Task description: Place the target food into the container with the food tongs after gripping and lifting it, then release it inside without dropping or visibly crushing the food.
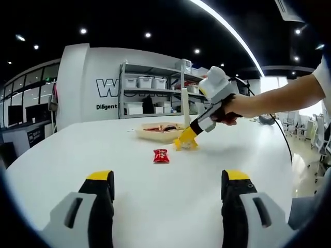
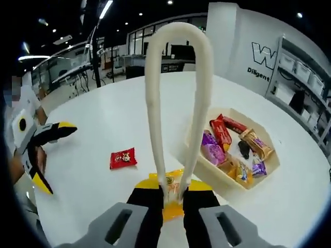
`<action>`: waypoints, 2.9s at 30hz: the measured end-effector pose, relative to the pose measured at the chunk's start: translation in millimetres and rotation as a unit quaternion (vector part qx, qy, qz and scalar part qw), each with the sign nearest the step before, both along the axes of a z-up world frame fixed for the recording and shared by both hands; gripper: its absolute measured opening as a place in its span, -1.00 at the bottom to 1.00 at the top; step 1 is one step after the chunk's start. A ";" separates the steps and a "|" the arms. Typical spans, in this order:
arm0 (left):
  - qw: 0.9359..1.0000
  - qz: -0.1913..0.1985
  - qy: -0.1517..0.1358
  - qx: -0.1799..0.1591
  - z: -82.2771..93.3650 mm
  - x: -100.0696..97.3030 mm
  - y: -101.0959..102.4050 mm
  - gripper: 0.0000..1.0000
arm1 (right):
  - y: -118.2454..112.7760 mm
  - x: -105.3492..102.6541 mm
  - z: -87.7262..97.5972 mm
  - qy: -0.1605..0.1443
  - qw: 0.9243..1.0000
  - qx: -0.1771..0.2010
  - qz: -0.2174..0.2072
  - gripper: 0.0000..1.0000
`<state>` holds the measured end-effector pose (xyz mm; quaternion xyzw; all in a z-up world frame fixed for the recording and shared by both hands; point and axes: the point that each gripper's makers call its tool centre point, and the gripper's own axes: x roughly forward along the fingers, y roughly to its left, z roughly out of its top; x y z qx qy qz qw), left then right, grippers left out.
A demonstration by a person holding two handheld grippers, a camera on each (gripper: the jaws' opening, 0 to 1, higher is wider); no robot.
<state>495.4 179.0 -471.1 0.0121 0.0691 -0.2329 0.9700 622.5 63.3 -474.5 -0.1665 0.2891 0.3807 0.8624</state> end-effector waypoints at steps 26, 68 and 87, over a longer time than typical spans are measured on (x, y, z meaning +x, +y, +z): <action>1.000 0.001 -0.001 0.002 -2.4 3.8 2.6 0.68 | -30.4 64.9 112.6 -0.048 0.995 0.081 -0.042 -0.81; 1.000 -0.004 -0.009 0.013 -0.5 1.3 -0.2 0.65 | -19.6 120.2 4.1 0.005 0.995 0.037 -0.089 -0.73; 1.000 -0.003 -0.010 0.017 -0.3 0.0 -2.5 0.63 | -29.3 121.6 27.0 -0.017 0.993 0.067 -0.099 -0.63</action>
